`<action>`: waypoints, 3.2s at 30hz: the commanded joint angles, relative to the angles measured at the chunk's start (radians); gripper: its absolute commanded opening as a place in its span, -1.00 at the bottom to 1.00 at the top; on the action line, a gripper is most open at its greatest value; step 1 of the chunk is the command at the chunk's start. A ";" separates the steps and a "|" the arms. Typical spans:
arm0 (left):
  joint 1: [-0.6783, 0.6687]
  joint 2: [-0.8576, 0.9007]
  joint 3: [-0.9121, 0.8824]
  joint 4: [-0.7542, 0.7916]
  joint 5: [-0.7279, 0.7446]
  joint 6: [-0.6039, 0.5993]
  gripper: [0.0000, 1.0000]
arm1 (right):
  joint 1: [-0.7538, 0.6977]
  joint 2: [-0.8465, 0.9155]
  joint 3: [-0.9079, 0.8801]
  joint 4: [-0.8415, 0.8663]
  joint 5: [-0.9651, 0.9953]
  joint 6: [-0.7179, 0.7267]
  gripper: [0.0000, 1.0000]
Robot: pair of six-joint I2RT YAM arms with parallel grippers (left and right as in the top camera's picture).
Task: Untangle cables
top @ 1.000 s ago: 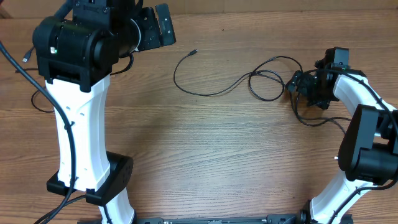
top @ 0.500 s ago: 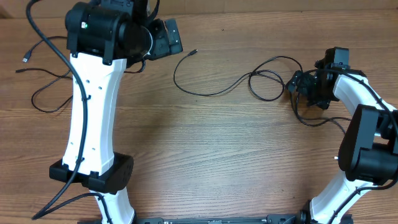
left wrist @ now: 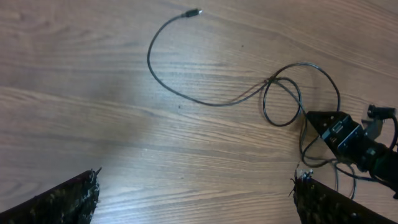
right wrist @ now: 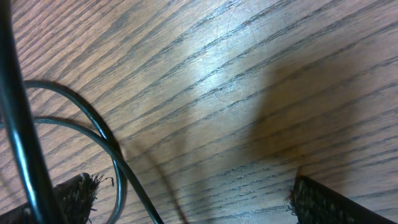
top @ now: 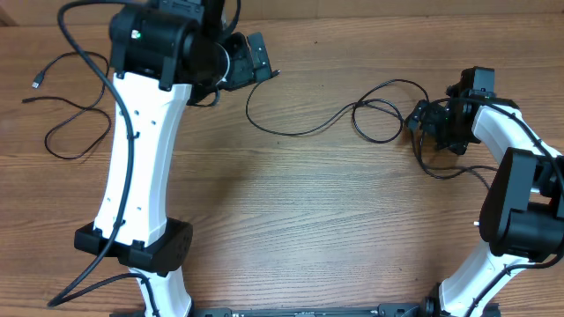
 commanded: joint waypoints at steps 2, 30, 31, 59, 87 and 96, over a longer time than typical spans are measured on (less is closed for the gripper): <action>-0.008 0.000 -0.096 0.035 0.011 -0.099 0.99 | 0.010 0.020 -0.025 -0.006 -0.035 0.004 0.99; -0.093 0.000 -0.471 0.353 0.066 -0.177 0.99 | 0.011 0.020 -0.025 -0.011 -0.295 0.004 0.82; -0.093 0.000 -0.471 0.344 0.054 -0.177 0.99 | 0.011 0.020 -0.025 -0.011 -0.298 0.004 0.53; -0.108 0.000 -0.471 0.294 -0.054 -0.178 0.99 | -0.010 -0.288 0.380 -0.476 -0.690 -0.204 -0.92; -0.182 0.000 -0.471 0.702 0.449 -0.900 0.99 | 0.121 -0.358 0.380 -0.505 -0.619 -0.203 -0.92; -0.203 0.000 -0.471 0.789 0.358 -1.027 0.85 | 0.145 -0.358 0.380 -0.554 -0.639 -0.194 -0.92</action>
